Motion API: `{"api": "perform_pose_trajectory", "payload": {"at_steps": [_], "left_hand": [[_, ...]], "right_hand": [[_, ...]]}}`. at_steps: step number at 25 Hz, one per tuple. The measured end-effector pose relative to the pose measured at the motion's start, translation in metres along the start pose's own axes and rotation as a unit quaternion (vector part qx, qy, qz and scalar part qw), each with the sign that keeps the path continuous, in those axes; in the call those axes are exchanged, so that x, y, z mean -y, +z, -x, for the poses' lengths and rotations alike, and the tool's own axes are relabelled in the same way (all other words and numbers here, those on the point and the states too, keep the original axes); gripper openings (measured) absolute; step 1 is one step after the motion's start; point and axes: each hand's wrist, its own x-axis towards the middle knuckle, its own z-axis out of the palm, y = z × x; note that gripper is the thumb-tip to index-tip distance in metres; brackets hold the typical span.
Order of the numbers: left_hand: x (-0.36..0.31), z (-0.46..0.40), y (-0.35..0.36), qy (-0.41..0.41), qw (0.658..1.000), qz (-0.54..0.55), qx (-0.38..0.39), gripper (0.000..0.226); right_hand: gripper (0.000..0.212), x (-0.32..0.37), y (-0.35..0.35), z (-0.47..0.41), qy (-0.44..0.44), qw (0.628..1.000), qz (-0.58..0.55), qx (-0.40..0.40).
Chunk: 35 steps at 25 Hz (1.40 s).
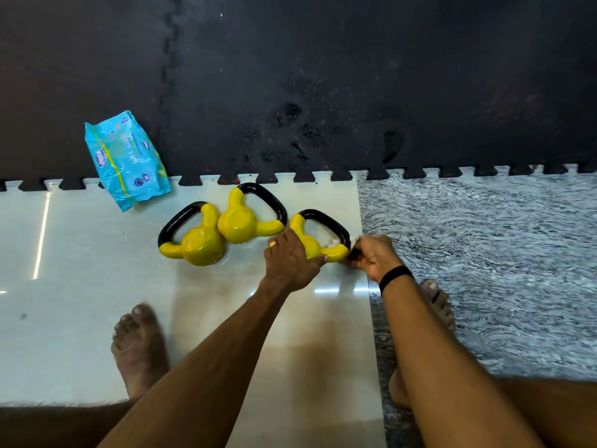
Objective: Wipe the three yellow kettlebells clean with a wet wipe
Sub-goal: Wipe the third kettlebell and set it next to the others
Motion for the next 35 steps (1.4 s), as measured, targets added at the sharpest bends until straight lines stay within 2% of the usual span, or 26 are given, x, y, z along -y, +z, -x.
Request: {"api": "perform_pose_trajectory", "payload": {"at_steps": [4, 7, 9, 11, 14, 17, 22, 28, 32, 35], "left_hand": [[0.011, 0.003, 0.003, 0.047, 0.998, -0.042, -0.005, 0.102], [0.017, 0.006, 0.007, 0.056, 0.997, -0.059, -0.004, 0.109], [0.018, 0.006, 0.008, 0.056, 0.997, -0.055, -0.008, 0.118], [0.019, 0.005, 0.009, 0.059, 0.997, -0.055, -0.004, 0.121], [0.023, 0.006, 0.010, 0.063, 0.997, -0.046, 0.007, 0.121], [0.033, 0.005, 0.012, 0.079, 0.997, -0.012, 0.020, 0.118], [0.052, 0.011, 0.017, 0.148, 0.989, 0.014, 0.023, 0.106], [0.054, 0.018, 0.026, 0.144, 0.988, 0.052, -0.032, 0.099], [0.026, -0.002, 0.022, 0.107, 0.987, 0.103, -0.059, 0.090], [0.003, -0.023, 0.004, 0.085, 0.977, 0.158, -0.114, 0.057]], "right_hand": [[0.011, 0.018, 0.014, -0.013, -0.123, 0.984, 0.128, -0.023], [0.015, 0.030, 0.029, -0.019, -0.228, 0.924, 0.308, 0.010], [0.018, 0.035, 0.040, -0.017, -0.284, 0.886, 0.365, 0.031], [0.020, 0.038, 0.049, -0.016, -0.314, 0.864, 0.389, 0.054], [0.019, 0.040, 0.052, -0.022, -0.304, 0.859, 0.400, 0.095], [0.020, 0.044, 0.042, -0.027, -0.267, 0.877, 0.372, 0.143], [0.014, 0.057, 0.027, -0.015, -0.142, 0.901, 0.320, 0.258], [0.030, 0.061, 0.026, 0.013, -0.094, 0.902, 0.308, 0.287], [0.034, 0.066, 0.025, 0.030, -0.131, 0.903, 0.254, 0.320], [0.033, 0.072, 0.028, 0.034, -0.199, 0.895, 0.259, 0.305]]}}
